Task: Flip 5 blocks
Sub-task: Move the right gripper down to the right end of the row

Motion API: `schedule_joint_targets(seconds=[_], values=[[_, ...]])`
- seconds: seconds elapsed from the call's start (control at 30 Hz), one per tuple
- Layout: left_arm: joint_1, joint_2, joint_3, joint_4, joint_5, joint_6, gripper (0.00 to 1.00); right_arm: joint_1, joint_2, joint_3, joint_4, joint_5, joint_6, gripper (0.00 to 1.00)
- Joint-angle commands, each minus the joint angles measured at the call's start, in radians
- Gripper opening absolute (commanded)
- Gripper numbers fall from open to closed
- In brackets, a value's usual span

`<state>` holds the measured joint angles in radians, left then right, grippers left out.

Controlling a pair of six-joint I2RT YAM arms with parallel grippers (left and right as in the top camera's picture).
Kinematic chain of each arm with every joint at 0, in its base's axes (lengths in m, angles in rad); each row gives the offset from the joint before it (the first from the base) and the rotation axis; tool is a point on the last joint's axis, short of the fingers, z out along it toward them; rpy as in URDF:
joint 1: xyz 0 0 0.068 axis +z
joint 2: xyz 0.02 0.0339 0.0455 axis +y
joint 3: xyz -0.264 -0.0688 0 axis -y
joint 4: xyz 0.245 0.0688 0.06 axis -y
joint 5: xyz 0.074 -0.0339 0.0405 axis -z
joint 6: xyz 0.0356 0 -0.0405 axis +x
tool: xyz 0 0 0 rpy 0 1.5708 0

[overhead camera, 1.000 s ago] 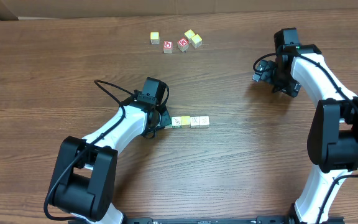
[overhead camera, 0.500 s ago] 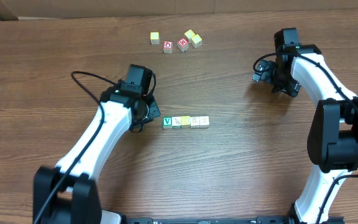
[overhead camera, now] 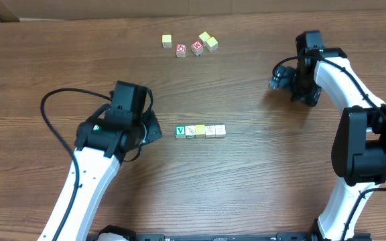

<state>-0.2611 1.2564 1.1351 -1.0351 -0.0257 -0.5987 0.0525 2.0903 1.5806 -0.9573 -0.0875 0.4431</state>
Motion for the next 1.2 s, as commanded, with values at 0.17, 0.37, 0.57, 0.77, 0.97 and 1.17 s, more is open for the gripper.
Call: schedule_joint_targets(seconds=[0.17, 0.37, 0.57, 0.77, 0.97, 1.17], values=[[-0.001, -0.007, 0.012, -0.050, 0.010, 0.031, 0.04, -0.008, -0.058, 0.100, -0.172, -0.168, -0.085, 0.04], [-0.001, -0.005, 0.012, -0.031, -0.007, 0.030, 0.04, 0.029, -0.232, 0.201, -0.334, -0.152, -0.092, 0.04], [-0.001, 0.028, 0.012, -0.024, -0.006, 0.007, 0.04, 0.130, -0.335, 0.200, -0.386, -0.117, -0.073, 0.04], [-0.001, 0.111, 0.012, 0.000, -0.008, 0.008, 0.04, 0.251, -0.327, 0.096, -0.343, -0.046, 0.042, 0.04], [-0.001, 0.182, 0.012, 0.035, -0.007, 0.008, 0.04, 0.313, -0.327, -0.091, -0.160, -0.002, 0.210, 0.04], [-0.001, 0.260, 0.012, 0.063, -0.007, 0.008, 0.04, 0.360, -0.327, -0.322, 0.131, 0.012, 0.309, 0.04]])
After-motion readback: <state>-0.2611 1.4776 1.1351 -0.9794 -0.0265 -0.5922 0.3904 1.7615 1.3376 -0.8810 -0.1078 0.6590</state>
